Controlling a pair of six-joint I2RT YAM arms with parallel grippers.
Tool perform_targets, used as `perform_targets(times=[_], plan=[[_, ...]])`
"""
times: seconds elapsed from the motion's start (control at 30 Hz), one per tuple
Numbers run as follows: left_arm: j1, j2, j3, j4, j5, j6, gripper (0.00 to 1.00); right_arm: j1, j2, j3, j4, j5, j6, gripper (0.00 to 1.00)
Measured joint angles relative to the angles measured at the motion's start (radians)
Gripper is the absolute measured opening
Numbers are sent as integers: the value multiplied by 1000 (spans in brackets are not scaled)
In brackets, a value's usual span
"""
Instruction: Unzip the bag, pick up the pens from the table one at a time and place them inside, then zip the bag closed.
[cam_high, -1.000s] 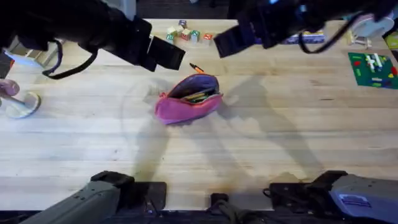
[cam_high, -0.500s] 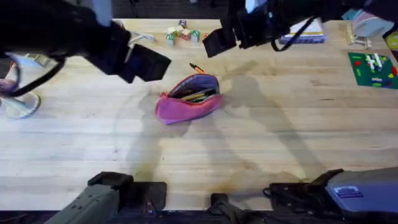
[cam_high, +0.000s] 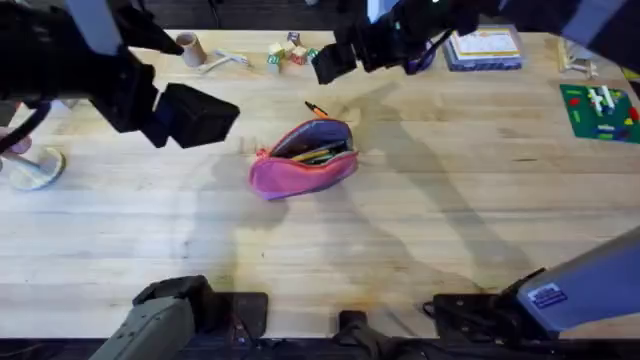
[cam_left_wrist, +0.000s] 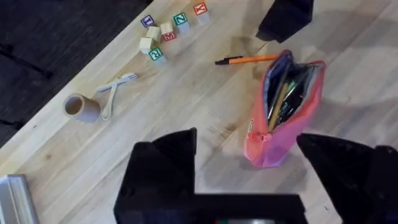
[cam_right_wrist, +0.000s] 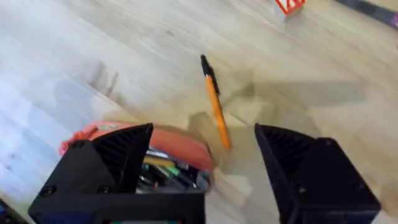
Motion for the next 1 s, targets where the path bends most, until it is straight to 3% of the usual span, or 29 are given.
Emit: perform_targets(times=[0.1,0.23,1.0], plan=[[54,0,0,-2,45,53,999,14,27,0,50,0,0,997],[74,0,0,-6,57,67,999,28,34,2,125,0,0,997],[75,0,0,-5,69,79,999,125,331,9,235,146,-3,998]])
